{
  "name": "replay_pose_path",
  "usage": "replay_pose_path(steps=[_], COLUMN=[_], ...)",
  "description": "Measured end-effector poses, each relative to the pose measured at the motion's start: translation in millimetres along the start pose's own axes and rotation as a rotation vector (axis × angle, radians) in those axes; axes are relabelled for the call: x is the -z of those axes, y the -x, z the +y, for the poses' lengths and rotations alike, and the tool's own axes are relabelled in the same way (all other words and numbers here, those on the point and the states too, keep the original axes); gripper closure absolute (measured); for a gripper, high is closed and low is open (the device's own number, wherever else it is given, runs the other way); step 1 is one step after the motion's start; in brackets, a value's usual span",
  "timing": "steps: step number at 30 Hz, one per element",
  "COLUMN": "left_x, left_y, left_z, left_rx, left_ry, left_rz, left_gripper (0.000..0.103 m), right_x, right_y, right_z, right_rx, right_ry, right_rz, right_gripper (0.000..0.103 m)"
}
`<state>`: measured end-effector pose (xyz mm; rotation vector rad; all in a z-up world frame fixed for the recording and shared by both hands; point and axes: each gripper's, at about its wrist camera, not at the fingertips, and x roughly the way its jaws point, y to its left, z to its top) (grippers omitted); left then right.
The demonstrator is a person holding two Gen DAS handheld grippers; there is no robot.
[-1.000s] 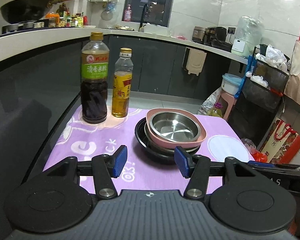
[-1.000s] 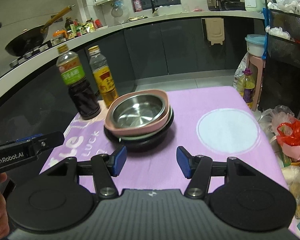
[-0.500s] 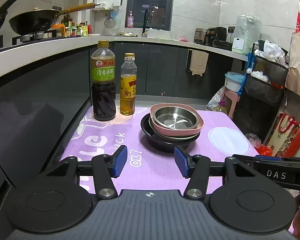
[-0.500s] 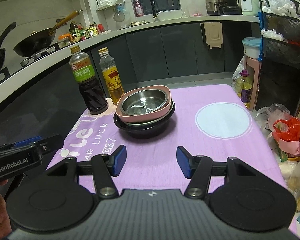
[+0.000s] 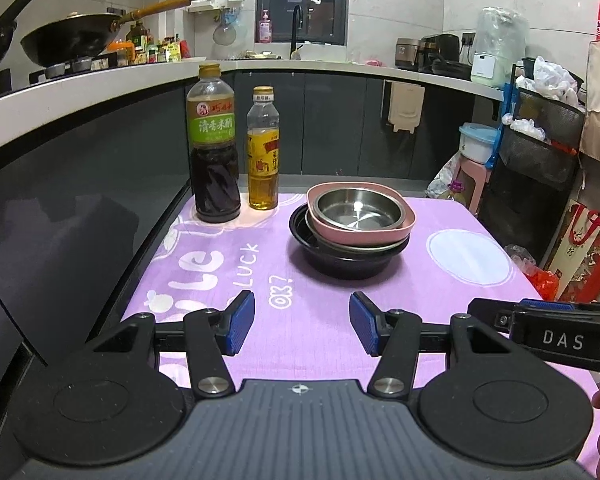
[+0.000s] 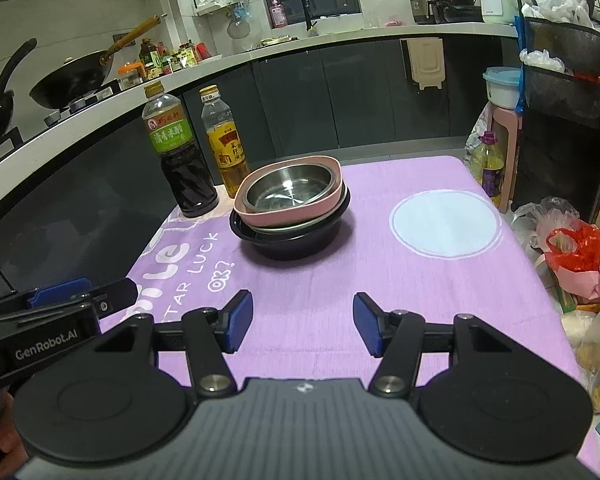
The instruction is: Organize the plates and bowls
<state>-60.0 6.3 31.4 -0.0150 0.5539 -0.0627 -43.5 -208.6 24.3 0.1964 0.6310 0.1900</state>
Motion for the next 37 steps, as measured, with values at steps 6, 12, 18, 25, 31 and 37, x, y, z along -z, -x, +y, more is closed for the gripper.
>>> replay_pose_path(steps=[6, 12, 18, 25, 31, 37], left_x=[2, 2, 3, 3, 4, 6], left_y=[-3, -7, -11, -16, -18, -18], left_z=[2, 3, 4, 2, 5, 5], left_rx=[-0.007, -0.053, -0.056, -0.063, -0.067, -0.105], left_ry=[0.014, 0.015, 0.010, 0.012, 0.030, 0.025], left_rz=[-0.011, -0.016, -0.015, 0.013, 0.009, -0.001], left_gripper=[0.053, 0.053, 0.053, 0.053, 0.053, 0.053], right_x=[2, 4, 5, 6, 7, 5], right_y=[-4, -9, -13, -14, -14, -17], right_z=[-1, -2, -2, -2, -3, -3], right_rx=[0.006, 0.006, 0.007, 0.009, 0.010, 0.009], right_ry=[-0.005, -0.011, -0.012, -0.010, -0.012, -0.009], right_rz=[0.015, 0.027, 0.040, 0.041, 0.046, 0.051], right_gripper=[0.046, 0.046, 0.046, 0.046, 0.046, 0.046])
